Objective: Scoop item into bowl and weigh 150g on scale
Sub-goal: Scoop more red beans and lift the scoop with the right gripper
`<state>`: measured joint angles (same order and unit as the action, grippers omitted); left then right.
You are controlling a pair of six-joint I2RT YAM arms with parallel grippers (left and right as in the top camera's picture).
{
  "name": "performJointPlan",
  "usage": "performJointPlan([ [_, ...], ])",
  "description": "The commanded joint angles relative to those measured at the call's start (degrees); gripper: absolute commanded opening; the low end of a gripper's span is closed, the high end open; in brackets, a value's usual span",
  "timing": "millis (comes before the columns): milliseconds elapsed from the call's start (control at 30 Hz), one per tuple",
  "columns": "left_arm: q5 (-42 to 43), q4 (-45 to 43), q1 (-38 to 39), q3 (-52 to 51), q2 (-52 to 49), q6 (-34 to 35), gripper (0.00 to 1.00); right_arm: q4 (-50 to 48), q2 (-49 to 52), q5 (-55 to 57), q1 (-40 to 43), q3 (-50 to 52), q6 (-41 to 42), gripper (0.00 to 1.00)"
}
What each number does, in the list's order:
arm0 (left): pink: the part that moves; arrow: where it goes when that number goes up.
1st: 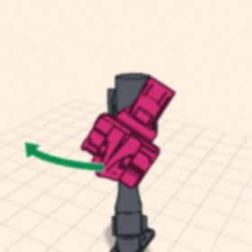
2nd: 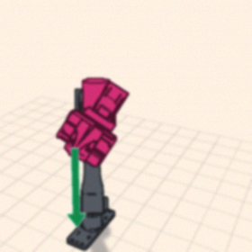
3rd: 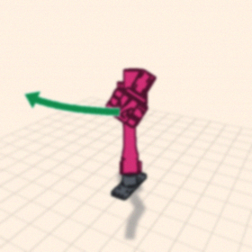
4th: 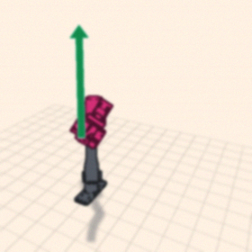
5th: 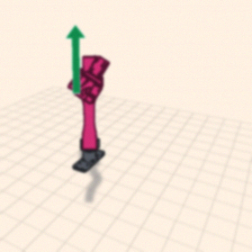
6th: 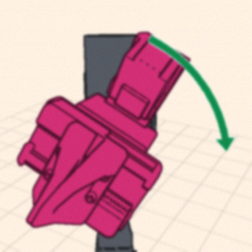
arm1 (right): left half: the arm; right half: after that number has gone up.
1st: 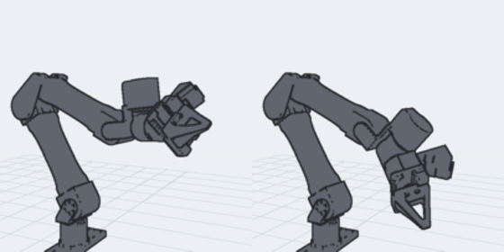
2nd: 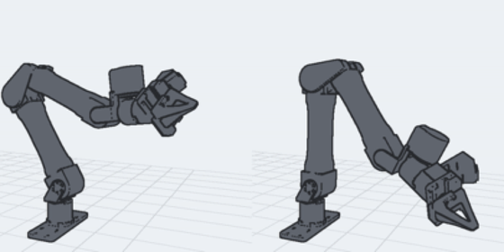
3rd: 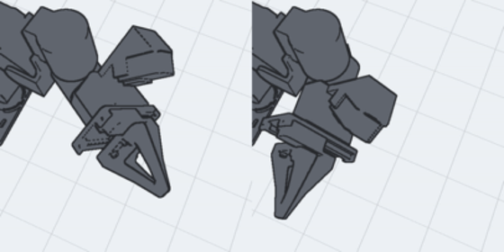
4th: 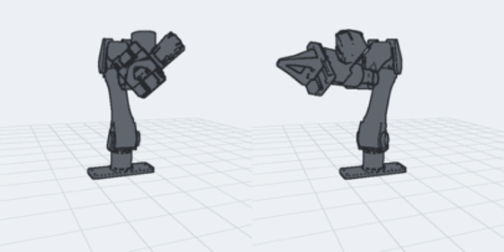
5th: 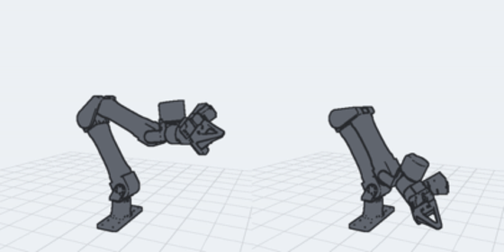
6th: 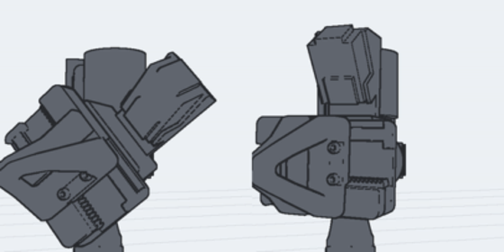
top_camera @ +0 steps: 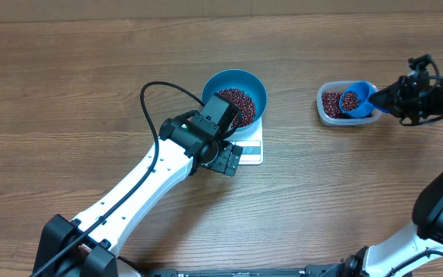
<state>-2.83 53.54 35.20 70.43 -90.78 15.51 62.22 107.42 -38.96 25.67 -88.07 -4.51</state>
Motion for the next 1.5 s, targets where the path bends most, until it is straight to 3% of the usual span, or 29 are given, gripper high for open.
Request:
performJointPlan([
  [0,-0.72,-0.04,0.07,-0.55,0.07,-0.09,1.0,-0.09,-0.9,-7.3,1.31,-2.05,-0.24,0.04],
  [400,-0.72,-0.04,0.07,-0.55,0.07,-0.09,0.99,-0.02,-0.9,-24.83,1.53,-2.05,-4.57,0.04],
  [633,-0.72,-0.04,0.07,-0.55,0.07,-0.09,1.0,-2.86,-0.9,-30.38,-4.11,-2.08,-4.55,0.04],
  [1000,-0.72,-0.04,0.07,-0.55,0.07,-0.09,1.0,-15.3,-0.9,-29.81,-19.69,-2.08,-4.48,0.04],
  [1467,-0.72,-0.04,0.07,-0.55,0.07,-0.09,1.0,-28.87,-0.9,-8.28,-32.28,-2.08,-2.84,0.04],
])
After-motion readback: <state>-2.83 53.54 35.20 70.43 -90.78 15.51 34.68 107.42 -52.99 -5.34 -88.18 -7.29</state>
